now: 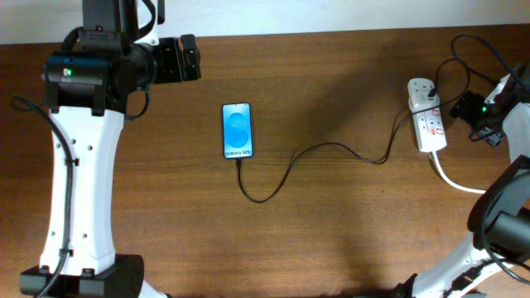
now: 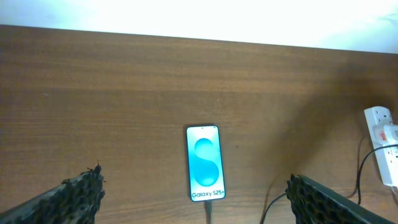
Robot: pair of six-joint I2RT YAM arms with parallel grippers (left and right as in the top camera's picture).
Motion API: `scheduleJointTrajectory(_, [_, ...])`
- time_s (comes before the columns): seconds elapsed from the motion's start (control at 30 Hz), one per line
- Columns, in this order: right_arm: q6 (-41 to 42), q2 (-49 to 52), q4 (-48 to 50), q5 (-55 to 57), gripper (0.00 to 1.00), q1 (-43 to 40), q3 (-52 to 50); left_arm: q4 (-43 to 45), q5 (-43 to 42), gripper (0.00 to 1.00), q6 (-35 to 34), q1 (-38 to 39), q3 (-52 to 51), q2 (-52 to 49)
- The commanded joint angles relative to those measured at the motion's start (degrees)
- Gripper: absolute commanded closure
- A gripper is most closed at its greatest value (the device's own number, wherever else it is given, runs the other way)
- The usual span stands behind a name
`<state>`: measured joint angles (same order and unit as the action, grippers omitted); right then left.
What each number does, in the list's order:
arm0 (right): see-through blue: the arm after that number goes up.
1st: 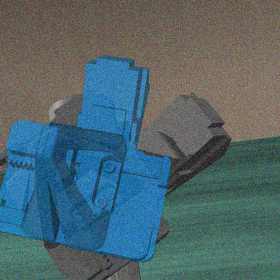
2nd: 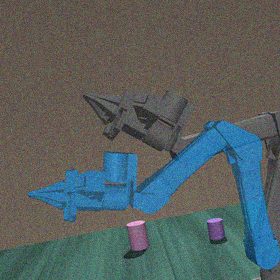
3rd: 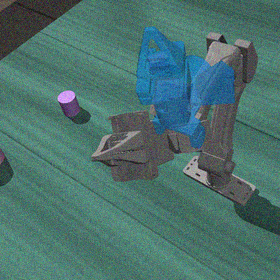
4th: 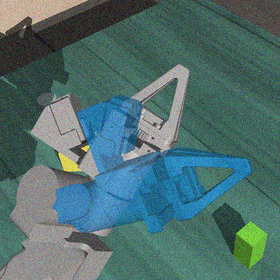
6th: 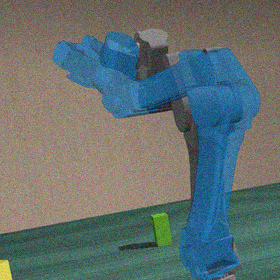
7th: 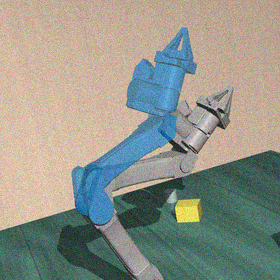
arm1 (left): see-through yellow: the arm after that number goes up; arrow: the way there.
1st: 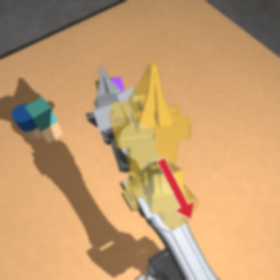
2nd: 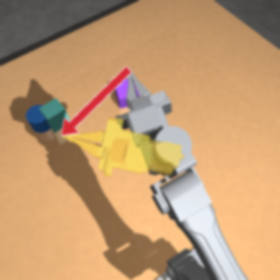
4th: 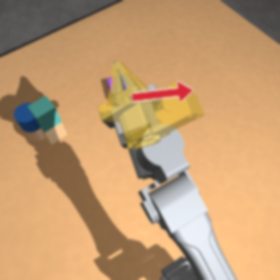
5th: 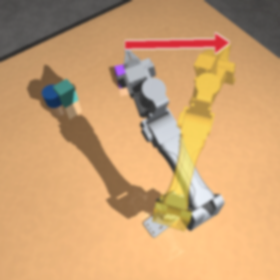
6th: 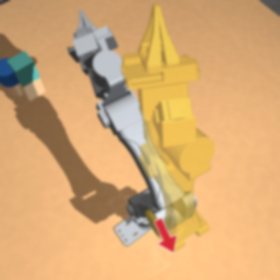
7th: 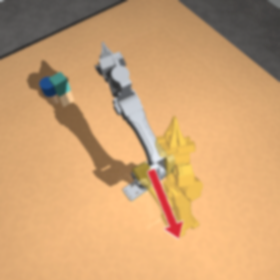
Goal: Plug charger to phone and switch on socket
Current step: 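Move the right gripper to the power strip and press its switch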
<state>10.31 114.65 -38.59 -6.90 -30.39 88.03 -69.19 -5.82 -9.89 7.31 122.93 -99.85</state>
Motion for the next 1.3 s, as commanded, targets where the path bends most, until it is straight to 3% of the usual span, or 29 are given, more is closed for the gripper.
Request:
scheduleJointTrajectory(0.0, [-0.42,2.38,1.18,-0.11,0.14,0.09,1.01,0.09,0.33,0.0,0.52,0.02,0.17,0.55])
scheduleJointTrajectory(0.6, [2.62,9.35,9.92,0.11,0.14,4.2,1.01,0.09,0.33,0.01,0.52,0.02,0.17,0.55])
scheduleJointTrajectory(1.27, [3.52,11.85,0.85,-0.37,0.14,9.42,1.01,0.09,0.31,0.01,0.55,0.02,0.17,0.55])
